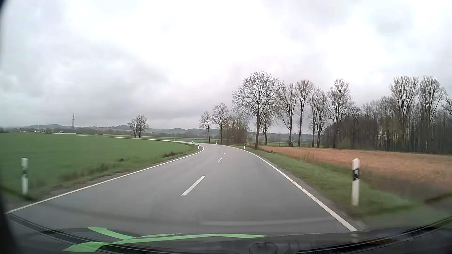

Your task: Follow the waypoints while adhering to traffic rules and regulations

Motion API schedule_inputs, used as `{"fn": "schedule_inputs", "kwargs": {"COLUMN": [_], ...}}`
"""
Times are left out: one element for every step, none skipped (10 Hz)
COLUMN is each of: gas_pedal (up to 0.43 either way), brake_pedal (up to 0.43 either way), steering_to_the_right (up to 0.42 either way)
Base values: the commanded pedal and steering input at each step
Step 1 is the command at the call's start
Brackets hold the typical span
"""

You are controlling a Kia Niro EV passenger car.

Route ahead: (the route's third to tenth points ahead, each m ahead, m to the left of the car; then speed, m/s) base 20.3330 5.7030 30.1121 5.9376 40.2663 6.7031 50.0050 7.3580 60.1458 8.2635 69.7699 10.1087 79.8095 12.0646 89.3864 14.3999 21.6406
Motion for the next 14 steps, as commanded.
{"fn": "schedule_inputs", "kwargs": {"gas_pedal": [0.047,0.047,0.059,0.059,0.059,0.047,0.047,0.039,0.020,0.008,0.008,0.020,0.059,0.079], "brake_pedal": [0.000,0.000,0.000,0.000,0.000,0.000,0.000,0.000,0.000,0.000,0.000,0.000,0.000,0.000], "steering_to_the_right": [-0.005,-0.005,-0.006,-0.006,-0.008,-0.009,-0.010,-0.010,-0.011,-0.012,-0.013,-0.014,-0.015,-0.018]}}
